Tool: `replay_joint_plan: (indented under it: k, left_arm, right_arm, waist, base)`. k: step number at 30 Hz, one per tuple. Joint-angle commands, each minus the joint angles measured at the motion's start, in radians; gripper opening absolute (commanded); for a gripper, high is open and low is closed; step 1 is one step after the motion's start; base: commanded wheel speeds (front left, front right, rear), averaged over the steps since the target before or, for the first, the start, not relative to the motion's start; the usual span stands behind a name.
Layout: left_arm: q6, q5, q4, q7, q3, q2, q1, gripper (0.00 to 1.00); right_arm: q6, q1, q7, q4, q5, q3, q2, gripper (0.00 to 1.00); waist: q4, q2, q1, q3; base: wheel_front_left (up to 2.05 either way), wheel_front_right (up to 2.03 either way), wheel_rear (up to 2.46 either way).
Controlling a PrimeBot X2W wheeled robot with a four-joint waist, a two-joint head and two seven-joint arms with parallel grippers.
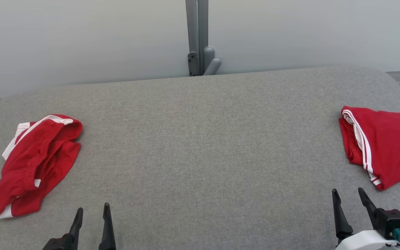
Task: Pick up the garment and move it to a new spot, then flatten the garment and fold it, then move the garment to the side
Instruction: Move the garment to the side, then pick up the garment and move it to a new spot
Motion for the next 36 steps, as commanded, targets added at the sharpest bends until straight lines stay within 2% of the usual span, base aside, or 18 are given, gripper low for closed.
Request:
replay_joint_plan:
  k: [1, 7, 25, 30, 36]
  left_arm:
    - [-0.010, -0.006, 0.009, -0.003, 0.005, 0.003, 0.017, 1.00]
    - [-0.029, -0.020, 0.025, -0.003, 0.005, 0.003, 0.016, 1.00]
    - [-0.026, -0.020, 0.033, -0.003, -0.006, 0.003, -0.007, 1.00]
    - [-0.028, -0.001, 0.040, -0.003, 0.001, 0.003, -0.013, 1.00]
    - [-0.036, 0.020, 0.046, -0.003, 0.027, 0.003, -0.005, 1.00]
  right_arm:
    - [-0.001, 0.012, -0.003, -0.003, -0.014, -0.006, 0.002, 1.00]
    - [-0.001, 0.008, -0.003, 0.000, -0.033, 0.005, 0.019, 1.00]
    - [-0.001, 0.005, -0.003, -0.008, -0.060, 0.010, 0.026, 1.00]
    - [-0.001, 0.014, -0.003, -0.001, -0.053, 0.014, 0.026, 1.00]
    - [-0.001, 0.018, -0.003, 0.005, -0.041, 0.038, 0.027, 1.00]
  waist:
    - [0.020, 0.0036, 0.0000, -0.027]
    - [0.022, 0.0036, 0.0000, -0.035]
    - [0.040, 0.0036, 0.0000, -0.023]
    - [0.096, 0.0036, 0.0000, -0.031]
    - [0.231, 0.0036, 0.0000, -0.050]
  base:
    - [0.00, 0.00, 0.00]
    - [0.00, 0.00, 0.00]
    - [0.00, 0.00, 0.00]
    - [0.00, 0.00, 0.00]
    - [0.00, 0.00, 0.00]
